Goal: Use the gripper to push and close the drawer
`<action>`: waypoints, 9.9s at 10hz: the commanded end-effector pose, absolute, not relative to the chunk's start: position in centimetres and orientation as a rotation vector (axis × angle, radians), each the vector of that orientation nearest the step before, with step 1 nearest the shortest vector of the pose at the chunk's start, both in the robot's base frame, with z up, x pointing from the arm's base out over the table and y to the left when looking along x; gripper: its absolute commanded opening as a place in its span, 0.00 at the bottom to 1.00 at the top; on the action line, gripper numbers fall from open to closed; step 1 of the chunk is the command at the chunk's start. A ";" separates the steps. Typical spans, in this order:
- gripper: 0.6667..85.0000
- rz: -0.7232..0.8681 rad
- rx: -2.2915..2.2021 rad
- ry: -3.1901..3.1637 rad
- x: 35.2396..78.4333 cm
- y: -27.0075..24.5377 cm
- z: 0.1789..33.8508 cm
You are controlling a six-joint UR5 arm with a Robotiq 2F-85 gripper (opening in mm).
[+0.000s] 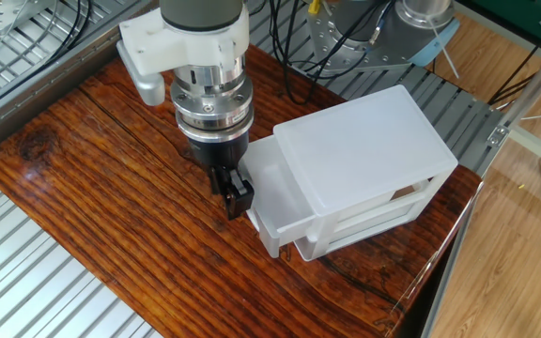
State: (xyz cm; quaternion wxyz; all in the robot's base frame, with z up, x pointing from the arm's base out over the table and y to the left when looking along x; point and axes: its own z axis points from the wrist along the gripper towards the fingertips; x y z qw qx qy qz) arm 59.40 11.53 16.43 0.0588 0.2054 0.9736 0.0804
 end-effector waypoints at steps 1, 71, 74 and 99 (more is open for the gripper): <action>0.59 0.269 0.624 2.946 59.4 11.9 16.1; 0.36 0.412 0.641 2.889 53.3 17.2 15.2; 0.42 0.409 0.628 2.891 53.3 17.1 15.1; 0.52 0.288 0.475 2.858 56.2 14.9 15.5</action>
